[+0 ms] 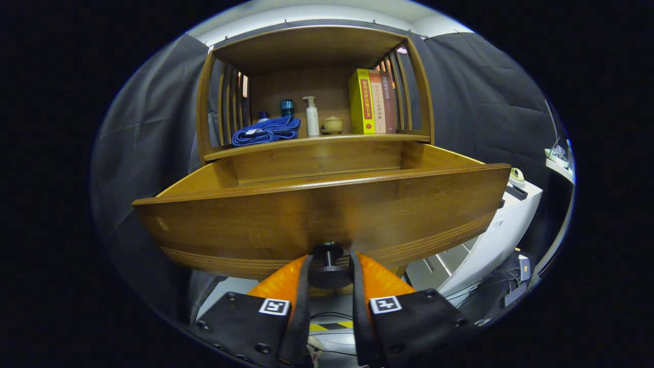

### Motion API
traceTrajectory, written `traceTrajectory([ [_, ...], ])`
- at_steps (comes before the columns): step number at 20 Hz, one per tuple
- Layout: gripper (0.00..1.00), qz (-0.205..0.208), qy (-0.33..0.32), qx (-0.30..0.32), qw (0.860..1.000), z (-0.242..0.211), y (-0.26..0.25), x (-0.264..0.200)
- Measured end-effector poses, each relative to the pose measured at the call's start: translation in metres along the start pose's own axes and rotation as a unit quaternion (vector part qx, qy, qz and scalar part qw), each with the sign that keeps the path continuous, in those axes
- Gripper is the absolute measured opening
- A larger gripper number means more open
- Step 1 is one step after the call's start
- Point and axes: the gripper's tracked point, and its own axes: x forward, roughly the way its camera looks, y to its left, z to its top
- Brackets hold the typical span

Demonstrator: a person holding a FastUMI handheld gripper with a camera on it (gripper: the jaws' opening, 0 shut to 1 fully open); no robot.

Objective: Pull open the drawer, take out the items inside it, and place them on the countertop above the cabinet.

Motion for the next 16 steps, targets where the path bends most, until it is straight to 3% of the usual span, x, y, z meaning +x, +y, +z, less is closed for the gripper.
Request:
traceTrajectory([
  [3,0.57,-0.03,-0.006,0.013,0.999,0.01,-0.013,0.0],
  [8,1.0,-0.03,-0.037,0.007,0.999,0.06,-0.003,-0.024],
  [12,1.0,-0.021,-0.053,-0.004,0.998,0.109,0.009,-0.041],
  [16,0.99,0.0,-0.061,0.004,0.998,0.161,0.027,-0.031],
])
